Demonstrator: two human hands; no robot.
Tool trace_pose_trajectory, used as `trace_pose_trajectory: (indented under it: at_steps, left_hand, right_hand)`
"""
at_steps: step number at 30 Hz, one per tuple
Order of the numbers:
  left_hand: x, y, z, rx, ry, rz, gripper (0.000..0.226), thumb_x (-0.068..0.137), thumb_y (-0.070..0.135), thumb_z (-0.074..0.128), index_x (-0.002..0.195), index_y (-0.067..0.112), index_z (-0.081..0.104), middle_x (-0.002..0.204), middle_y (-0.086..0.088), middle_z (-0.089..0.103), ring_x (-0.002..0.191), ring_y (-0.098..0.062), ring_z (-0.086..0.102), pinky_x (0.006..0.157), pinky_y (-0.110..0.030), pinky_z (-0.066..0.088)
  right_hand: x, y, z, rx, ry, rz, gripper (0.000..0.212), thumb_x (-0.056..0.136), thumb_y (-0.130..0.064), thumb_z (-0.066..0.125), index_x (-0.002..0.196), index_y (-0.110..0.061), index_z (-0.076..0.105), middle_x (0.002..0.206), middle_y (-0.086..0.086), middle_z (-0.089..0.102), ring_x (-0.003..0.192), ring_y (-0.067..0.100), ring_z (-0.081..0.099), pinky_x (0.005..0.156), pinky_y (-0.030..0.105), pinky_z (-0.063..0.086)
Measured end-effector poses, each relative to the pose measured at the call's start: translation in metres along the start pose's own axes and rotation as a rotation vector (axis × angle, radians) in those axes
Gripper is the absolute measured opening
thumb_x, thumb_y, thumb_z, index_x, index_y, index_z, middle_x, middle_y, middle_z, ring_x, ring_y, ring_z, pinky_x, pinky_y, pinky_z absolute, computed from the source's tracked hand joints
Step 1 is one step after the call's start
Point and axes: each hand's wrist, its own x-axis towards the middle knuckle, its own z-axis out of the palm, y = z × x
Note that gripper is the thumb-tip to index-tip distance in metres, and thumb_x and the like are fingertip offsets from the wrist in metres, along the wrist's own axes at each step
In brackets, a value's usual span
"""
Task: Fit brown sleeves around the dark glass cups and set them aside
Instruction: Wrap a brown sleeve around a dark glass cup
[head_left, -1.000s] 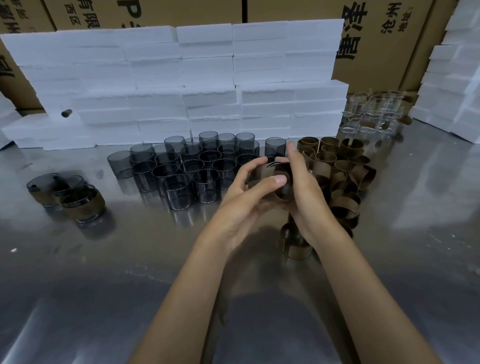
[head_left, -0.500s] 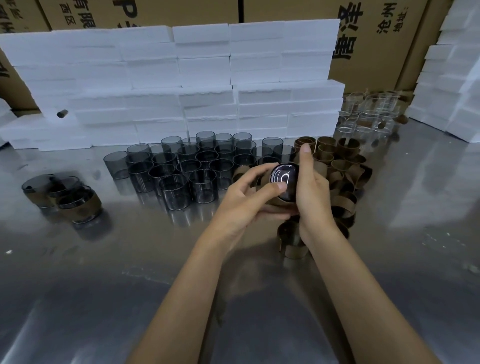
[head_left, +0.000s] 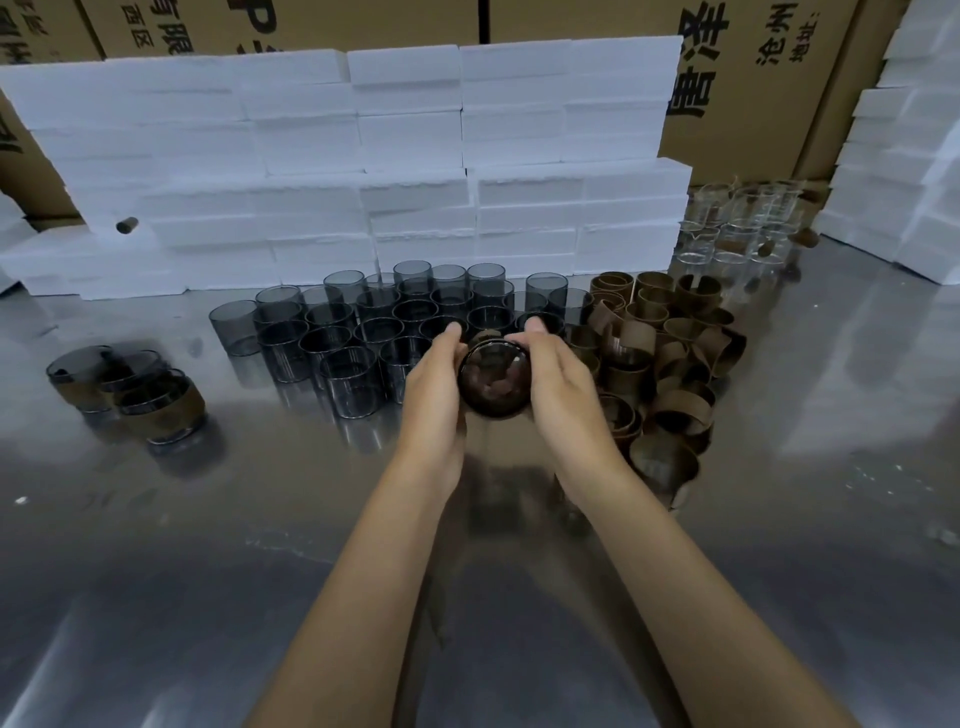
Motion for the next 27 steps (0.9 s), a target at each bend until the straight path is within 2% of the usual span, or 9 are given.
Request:
trace_pose_trajectory:
  at_steps: [2,6,8,10,13,16,19,24,27]
  left_hand:
    - [-0.001,0.000,-0.002,-0.044,-0.029,-0.016,0.031,0.103,0.027,0.055,0.081,0.019,0.075,0.079,-0.001,0.075,0.078,-0.014,0.071,0.072,-0.024,0.057]
    - [-0.008,0.001,0.004,-0.038,-0.066,-0.055,0.022,0.100,0.029,0.059,0.089,0.019,0.075,0.082,-0.001,0.077,0.077,-0.014,0.073,0.071,-0.027,0.056]
    - [-0.009,0.002,0.004,-0.029,-0.072,-0.061,0.028,0.097,0.034,0.061,0.076,0.024,0.077,0.078,0.000,0.076,0.074,-0.014,0.073,0.071,-0.029,0.055]
    - [-0.010,0.002,0.005,-0.023,-0.098,-0.090,0.031,0.089,0.044,0.064,0.075,0.018,0.072,0.077,-0.002,0.075,0.071,-0.017,0.072,0.073,-0.032,0.054]
    - [-0.012,0.000,0.009,0.040,-0.144,-0.077,0.035,0.077,0.053,0.069,0.073,0.019,0.064,0.066,0.000,0.066,0.062,-0.016,0.064,0.075,-0.033,0.051]
    - [-0.015,-0.001,0.013,0.062,-0.137,-0.055,0.028,0.083,0.044,0.072,0.064,0.022,0.074,0.071,-0.002,0.073,0.068,-0.018,0.072,0.075,-0.033,0.054]
    - [-0.016,-0.001,0.014,0.014,-0.123,-0.073,0.029,0.091,0.034,0.072,0.064,0.025,0.079,0.075,-0.002,0.076,0.072,-0.019,0.074,0.076,-0.033,0.056]
    - [-0.015,-0.003,0.015,-0.030,-0.096,-0.101,0.042,0.094,0.030,0.071,0.052,0.023,0.074,0.063,0.000,0.071,0.060,-0.015,0.072,0.058,-0.025,0.055]
    - [-0.016,-0.004,0.015,-0.019,-0.095,-0.097,0.051,0.095,0.032,0.070,0.044,0.023,0.066,0.055,0.003,0.065,0.053,-0.012,0.068,0.053,-0.022,0.053]
  right_hand:
    - [0.001,-0.003,0.000,0.080,-0.038,0.100,0.025,0.102,-0.039,0.054,0.102,-0.024,0.074,0.105,-0.003,0.076,0.109,0.013,0.068,0.100,0.035,0.054]
    - [0.000,-0.009,-0.005,0.330,-0.034,0.220,0.017,0.096,-0.022,0.063,0.085,-0.018,0.076,0.080,0.000,0.078,0.079,0.012,0.075,0.069,0.024,0.060]
    - [-0.002,-0.011,-0.007,0.357,-0.058,0.259,0.015,0.093,-0.025,0.067,0.086,-0.017,0.077,0.089,0.004,0.080,0.083,0.015,0.077,0.072,0.028,0.061]
    - [-0.004,-0.011,-0.008,0.365,-0.054,0.302,0.019,0.091,-0.031,0.070,0.080,-0.017,0.073,0.095,0.010,0.079,0.089,0.022,0.077,0.079,0.035,0.061]
    - [-0.008,-0.010,-0.008,0.411,0.006,0.318,0.028,0.091,-0.033,0.071,0.070,-0.015,0.064,0.087,0.012,0.078,0.079,0.024,0.076,0.073,0.035,0.061]
    - [-0.011,-0.010,-0.009,0.467,0.051,0.294,0.030,0.092,-0.029,0.071,0.067,-0.015,0.065,0.075,0.008,0.072,0.067,0.021,0.072,0.063,0.031,0.059]
    - [-0.010,-0.012,-0.007,0.487,0.041,0.302,0.027,0.091,-0.028,0.073,0.067,-0.015,0.070,0.075,0.009,0.074,0.069,0.023,0.074,0.063,0.032,0.060]
    - [-0.010,-0.012,-0.008,0.495,0.012,0.306,0.020,0.091,-0.030,0.075,0.082,-0.012,0.075,0.080,0.011,0.077,0.072,0.024,0.077,0.065,0.033,0.062]
    - [-0.008,-0.009,-0.008,0.493,0.015,0.304,0.024,0.092,-0.029,0.075,0.074,-0.013,0.076,0.079,0.011,0.077,0.073,0.024,0.077,0.066,0.034,0.062]
